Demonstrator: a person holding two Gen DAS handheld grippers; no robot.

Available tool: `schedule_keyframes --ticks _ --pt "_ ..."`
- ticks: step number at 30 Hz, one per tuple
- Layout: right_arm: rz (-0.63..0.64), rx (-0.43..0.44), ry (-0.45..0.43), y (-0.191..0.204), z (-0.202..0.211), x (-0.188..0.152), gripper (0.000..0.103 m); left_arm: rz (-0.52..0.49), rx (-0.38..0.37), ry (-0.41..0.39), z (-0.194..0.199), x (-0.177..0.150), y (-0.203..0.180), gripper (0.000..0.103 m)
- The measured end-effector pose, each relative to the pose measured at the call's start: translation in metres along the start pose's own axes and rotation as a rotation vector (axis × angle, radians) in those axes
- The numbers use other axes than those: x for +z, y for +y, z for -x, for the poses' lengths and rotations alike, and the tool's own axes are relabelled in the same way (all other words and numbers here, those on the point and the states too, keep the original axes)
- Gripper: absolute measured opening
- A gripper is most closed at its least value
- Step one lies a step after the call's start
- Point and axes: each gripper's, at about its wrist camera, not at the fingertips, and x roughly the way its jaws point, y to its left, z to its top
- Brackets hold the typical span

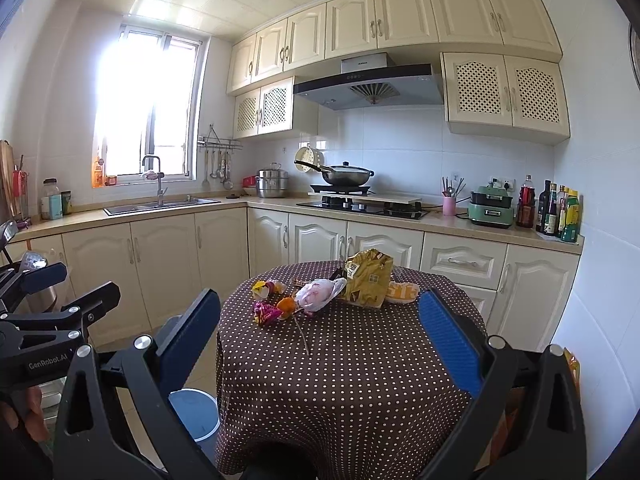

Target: Collect trash

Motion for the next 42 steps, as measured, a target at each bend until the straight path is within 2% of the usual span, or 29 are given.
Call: schedule_keyframes --ticks 12,18,23,28,34,39,42 --pt "-0.028 -0.017 0.016 -0.007 -0.012 -0.006 0.096 -0.007 -0.001 0.030 -0.012 -0.003 0.001 0.091" --pt "-0.053 -0.026 0.094 -0.019 -0.048 -0.015 0.096 -0.007 -0.030 0.097 -0.045 -0.007 0.005 0.091" --pt "-0.069 -0.031 0.174 -0.030 -0.089 -0.028 0.096 -0.011 -0.082 0.177 -0.091 -0.015 0.002 0.091" --pt "-0.087 -0.044 0.253 -0.041 -0.139 -0.041 0.096 -0.007 -0.141 0.274 -0.155 -0.023 -0.007 0.091" --pt "-0.103 -0.059 0.331 -0.051 -0.196 -0.054 0.096 0.008 -0.191 0.351 -0.228 -0.024 -0.022 0.091" --pt "-0.151 -0.059 0.392 -0.062 -0.238 -0.059 0.096 -0.041 -0.195 0.401 -0.279 -0.025 -0.044 0.091" --pt "-0.178 -0.054 0.418 -0.067 -0.257 -0.060 0.096 -0.112 -0.179 0.441 -0.310 -0.029 -0.058 0.091"
